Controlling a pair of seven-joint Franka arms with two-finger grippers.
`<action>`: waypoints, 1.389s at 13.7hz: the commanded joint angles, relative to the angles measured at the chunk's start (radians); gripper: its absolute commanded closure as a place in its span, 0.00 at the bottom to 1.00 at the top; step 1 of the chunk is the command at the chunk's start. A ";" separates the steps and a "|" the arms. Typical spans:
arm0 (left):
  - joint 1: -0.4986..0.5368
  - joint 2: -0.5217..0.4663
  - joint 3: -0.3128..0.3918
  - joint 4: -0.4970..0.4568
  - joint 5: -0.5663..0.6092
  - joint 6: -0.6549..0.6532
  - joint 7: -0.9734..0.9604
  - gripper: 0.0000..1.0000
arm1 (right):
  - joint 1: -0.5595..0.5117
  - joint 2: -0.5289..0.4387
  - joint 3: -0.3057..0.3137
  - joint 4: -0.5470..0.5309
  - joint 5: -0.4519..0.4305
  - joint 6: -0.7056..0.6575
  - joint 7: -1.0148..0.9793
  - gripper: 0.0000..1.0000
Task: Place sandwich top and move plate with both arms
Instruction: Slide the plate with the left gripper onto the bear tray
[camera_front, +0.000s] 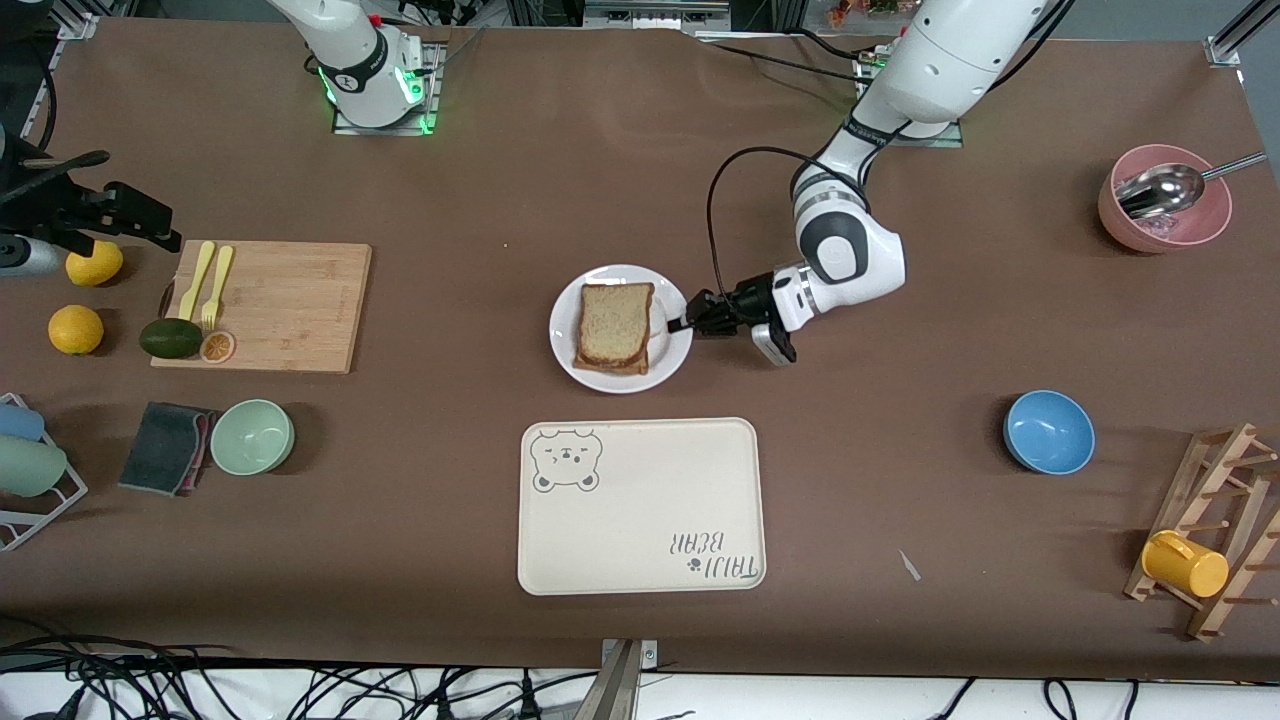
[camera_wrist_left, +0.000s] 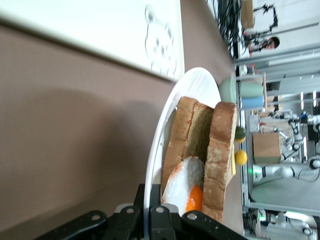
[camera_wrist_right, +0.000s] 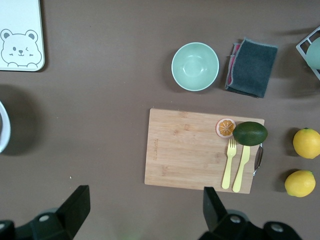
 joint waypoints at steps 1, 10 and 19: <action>0.013 0.040 0.025 0.115 0.083 0.003 -0.113 1.00 | -0.003 -0.015 -0.002 -0.014 0.018 -0.003 0.010 0.00; 0.073 0.246 0.069 0.466 0.301 0.003 -0.414 1.00 | -0.003 -0.015 -0.002 -0.014 0.018 -0.003 0.010 0.00; 0.014 0.450 0.150 0.774 0.380 0.100 -0.624 1.00 | -0.003 -0.015 -0.002 -0.014 0.018 -0.003 0.010 0.00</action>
